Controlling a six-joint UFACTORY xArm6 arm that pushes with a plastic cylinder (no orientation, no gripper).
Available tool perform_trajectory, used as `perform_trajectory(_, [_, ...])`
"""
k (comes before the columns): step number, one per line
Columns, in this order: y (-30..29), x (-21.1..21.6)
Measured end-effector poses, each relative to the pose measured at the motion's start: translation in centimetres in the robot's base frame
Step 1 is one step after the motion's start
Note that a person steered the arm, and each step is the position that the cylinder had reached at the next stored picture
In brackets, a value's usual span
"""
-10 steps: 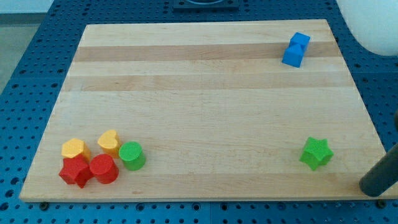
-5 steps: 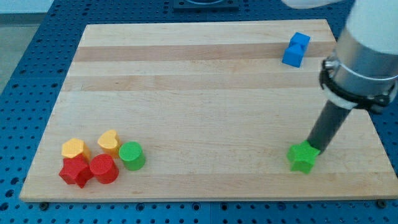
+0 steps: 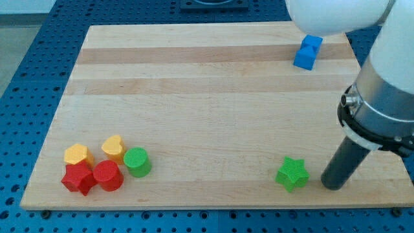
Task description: Push the green star closer to green circle
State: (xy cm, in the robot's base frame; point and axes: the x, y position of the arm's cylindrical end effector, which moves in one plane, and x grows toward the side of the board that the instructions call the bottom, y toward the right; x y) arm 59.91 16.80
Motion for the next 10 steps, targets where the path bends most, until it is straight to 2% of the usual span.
perform_trajectory(1, [-2.5, 0.4])
perform_trajectory(3, [-6.1, -4.3])
perform_trajectory(5, [-12.3, -4.6])
perform_trajectory(7, [-8.4, -5.1])
perform_trajectory(8, [-9.3, -1.1])
perform_trajectory(9, [-11.0, 0.0])
perform_trajectory(10, [-12.8, -3.5])
